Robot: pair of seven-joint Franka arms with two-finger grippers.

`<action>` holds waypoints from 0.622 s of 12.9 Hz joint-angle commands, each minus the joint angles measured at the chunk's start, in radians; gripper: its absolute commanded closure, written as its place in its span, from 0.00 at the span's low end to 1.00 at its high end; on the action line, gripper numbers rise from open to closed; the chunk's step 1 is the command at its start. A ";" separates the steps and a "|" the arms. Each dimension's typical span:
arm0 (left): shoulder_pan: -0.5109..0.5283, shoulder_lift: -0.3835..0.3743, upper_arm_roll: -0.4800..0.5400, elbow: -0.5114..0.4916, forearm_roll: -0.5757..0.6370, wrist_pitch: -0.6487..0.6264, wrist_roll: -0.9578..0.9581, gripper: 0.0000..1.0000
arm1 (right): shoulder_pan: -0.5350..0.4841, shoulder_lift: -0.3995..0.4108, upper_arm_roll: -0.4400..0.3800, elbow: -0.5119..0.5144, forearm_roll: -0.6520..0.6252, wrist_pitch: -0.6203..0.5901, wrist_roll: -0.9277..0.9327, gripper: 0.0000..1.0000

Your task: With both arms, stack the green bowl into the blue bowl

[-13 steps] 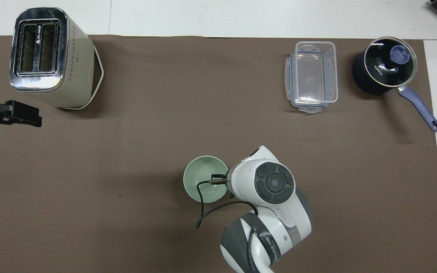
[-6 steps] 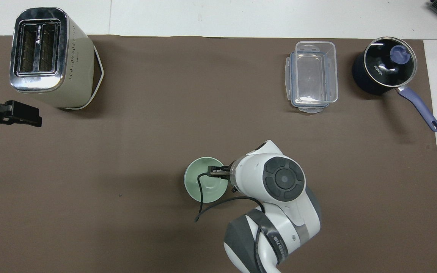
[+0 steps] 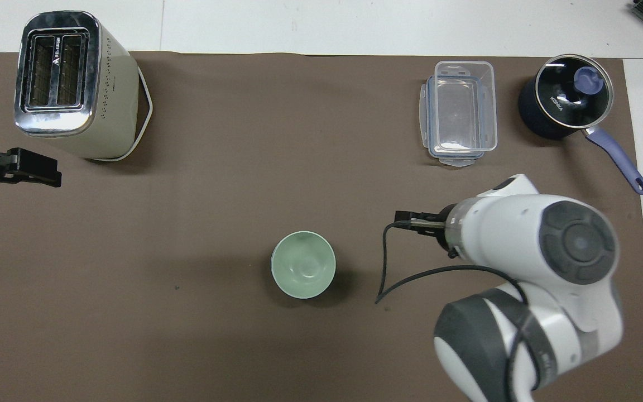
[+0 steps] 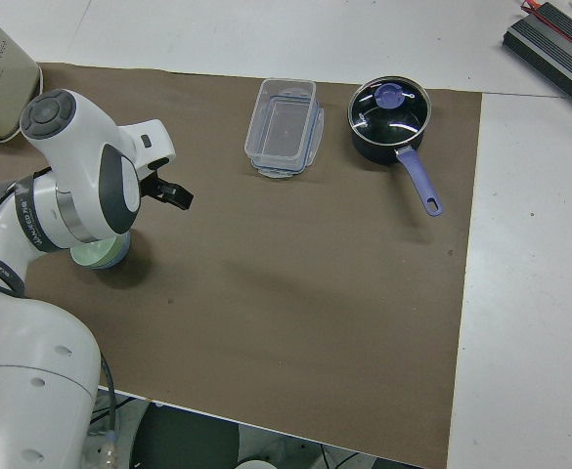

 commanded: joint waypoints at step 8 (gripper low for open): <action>0.013 -0.002 -0.009 0.002 0.019 -0.012 0.012 0.00 | -0.286 0.126 0.006 0.554 -0.085 -0.486 -0.273 0.00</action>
